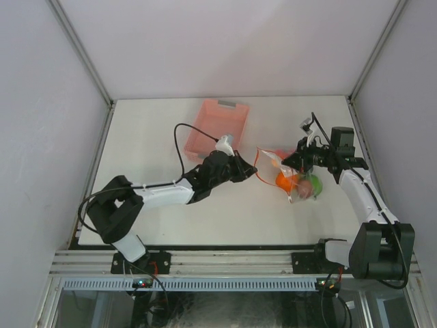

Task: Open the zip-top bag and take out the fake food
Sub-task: Open the zipper of the food storage bag at the center of the board.

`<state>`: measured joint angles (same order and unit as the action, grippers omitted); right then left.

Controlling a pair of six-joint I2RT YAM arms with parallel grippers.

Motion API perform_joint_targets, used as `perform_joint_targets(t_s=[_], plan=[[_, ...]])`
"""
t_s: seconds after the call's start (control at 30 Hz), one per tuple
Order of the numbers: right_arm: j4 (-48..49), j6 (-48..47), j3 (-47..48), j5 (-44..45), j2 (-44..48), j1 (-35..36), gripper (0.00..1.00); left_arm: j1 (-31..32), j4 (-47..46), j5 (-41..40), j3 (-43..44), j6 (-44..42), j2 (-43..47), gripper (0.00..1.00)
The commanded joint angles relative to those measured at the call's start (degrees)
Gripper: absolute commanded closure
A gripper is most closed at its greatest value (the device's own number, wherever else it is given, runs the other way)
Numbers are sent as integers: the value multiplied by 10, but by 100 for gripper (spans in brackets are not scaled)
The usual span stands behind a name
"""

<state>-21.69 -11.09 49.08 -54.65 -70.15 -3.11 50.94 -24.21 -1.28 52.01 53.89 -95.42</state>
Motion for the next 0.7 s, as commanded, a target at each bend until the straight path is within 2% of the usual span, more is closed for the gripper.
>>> perform_joint_targets(t_s=[0.0, 0.17, 0.27, 0.43, 0.57, 0.67], plan=[[-1, -34, 4, 25, 16, 13, 100, -14, 16, 31, -29, -2, 50, 100], [-6, -44, 4, 14, 16, 19, 100, -16, 92, 19, -30, 9, 62, 99], [-9, -48, 4, -10, 15, 23, 100, -21, 131, -3, -29, 9, 66, 90], [-12, -48, 3, -40, 7, 31, 100, -31, 133, -12, -39, -20, 107, 77], [-12, -48, 4, -42, 3, 38, 100, -45, 64, -26, -93, -59, 178, 63], [-12, -48, 4, -43, 4, 40, 100, -74, -52, 33, -150, -75, 208, 54]])
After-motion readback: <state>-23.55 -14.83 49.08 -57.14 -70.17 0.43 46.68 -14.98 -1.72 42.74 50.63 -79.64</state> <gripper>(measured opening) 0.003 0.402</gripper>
